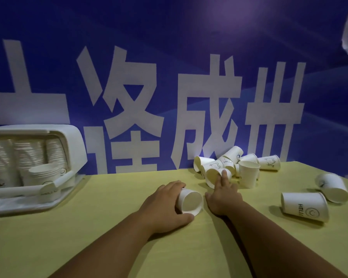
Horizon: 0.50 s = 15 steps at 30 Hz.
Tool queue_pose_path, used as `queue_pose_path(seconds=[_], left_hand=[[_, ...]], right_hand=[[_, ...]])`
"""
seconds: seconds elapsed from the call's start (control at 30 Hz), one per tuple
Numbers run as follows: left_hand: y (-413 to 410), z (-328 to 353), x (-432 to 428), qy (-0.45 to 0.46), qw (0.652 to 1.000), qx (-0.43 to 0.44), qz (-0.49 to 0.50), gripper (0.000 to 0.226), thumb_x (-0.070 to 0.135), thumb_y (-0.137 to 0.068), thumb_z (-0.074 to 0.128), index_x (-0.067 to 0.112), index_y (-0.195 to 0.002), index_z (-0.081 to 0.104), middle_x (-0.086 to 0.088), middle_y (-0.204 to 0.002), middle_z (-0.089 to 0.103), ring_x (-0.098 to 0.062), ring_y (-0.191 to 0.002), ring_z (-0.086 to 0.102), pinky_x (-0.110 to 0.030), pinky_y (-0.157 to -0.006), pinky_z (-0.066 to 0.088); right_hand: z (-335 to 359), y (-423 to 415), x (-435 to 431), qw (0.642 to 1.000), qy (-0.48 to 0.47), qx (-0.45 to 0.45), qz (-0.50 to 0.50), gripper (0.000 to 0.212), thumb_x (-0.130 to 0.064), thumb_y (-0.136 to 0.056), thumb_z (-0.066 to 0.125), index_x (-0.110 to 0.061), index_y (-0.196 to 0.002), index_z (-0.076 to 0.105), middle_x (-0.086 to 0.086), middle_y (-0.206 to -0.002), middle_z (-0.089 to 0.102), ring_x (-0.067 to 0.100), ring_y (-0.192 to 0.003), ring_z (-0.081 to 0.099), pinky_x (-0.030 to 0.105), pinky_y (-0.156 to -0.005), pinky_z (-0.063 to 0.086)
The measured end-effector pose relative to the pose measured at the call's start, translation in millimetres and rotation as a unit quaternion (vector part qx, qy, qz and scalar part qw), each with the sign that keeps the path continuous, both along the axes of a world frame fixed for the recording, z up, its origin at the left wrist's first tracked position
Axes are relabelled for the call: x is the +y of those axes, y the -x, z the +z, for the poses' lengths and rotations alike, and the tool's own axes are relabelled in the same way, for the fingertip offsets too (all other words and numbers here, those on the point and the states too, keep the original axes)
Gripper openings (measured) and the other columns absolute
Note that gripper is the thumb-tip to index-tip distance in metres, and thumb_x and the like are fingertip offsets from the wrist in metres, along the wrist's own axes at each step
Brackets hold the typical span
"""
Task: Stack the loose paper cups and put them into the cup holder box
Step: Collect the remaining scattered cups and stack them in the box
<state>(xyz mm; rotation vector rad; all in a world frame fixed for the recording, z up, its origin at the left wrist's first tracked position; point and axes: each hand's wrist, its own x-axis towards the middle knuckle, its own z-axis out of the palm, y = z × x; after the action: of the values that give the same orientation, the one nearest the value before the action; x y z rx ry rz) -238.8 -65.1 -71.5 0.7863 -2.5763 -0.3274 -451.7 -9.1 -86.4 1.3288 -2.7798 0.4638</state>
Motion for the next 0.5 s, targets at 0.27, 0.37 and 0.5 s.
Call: queue_pose_path(seconds=[0.27, 0.37, 0.5], left_hand=[[-21, 15, -2, -0.019, 0.995, 0.066, 0.069, 0.076, 0.067, -0.074, 0.075, 0.045, -0.137, 0.039, 0.017, -0.137, 0.039, -0.009, -0.11, 0.051, -0.033, -0.092, 0.054], [-40, 26, -11, -0.043, 0.987, 0.129, 0.09, 0.071, 0.067, -0.078, 0.072, 0.042, -0.137, 0.041, 0.017, -0.142, 0.041, -0.009, -0.114, 0.05, -0.035, -0.094, 0.051], [-78, 40, -23, -0.072, 0.971, 0.184, 0.134, 0.066, 0.066, -0.079, 0.072, 0.04, -0.131, 0.041, 0.015, -0.125, 0.053, -0.012, -0.107, 0.055, -0.034, -0.085, 0.053]], right_hand=[[22, -33, 15, 0.977, 0.207, 0.027, 0.041, 0.082, -0.017, -0.083, 0.076, -0.017, -0.151, 0.031, 0.003, -0.15, 0.039, 0.025, -0.131, 0.043, 0.041, -0.107, 0.041], [39, -62, 10, 0.953, 0.293, -0.019, 0.08, 0.053, -0.021, -0.082, 0.078, -0.019, -0.13, 0.057, -0.002, -0.123, 0.061, 0.022, -0.113, 0.059, 0.036, -0.092, 0.049], [50, -103, -9, 0.944, 0.306, -0.051, 0.109, 0.037, -0.026, -0.089, 0.072, -0.022, -0.123, 0.061, -0.002, -0.124, 0.062, 0.019, -0.11, 0.06, 0.035, -0.095, 0.048]])
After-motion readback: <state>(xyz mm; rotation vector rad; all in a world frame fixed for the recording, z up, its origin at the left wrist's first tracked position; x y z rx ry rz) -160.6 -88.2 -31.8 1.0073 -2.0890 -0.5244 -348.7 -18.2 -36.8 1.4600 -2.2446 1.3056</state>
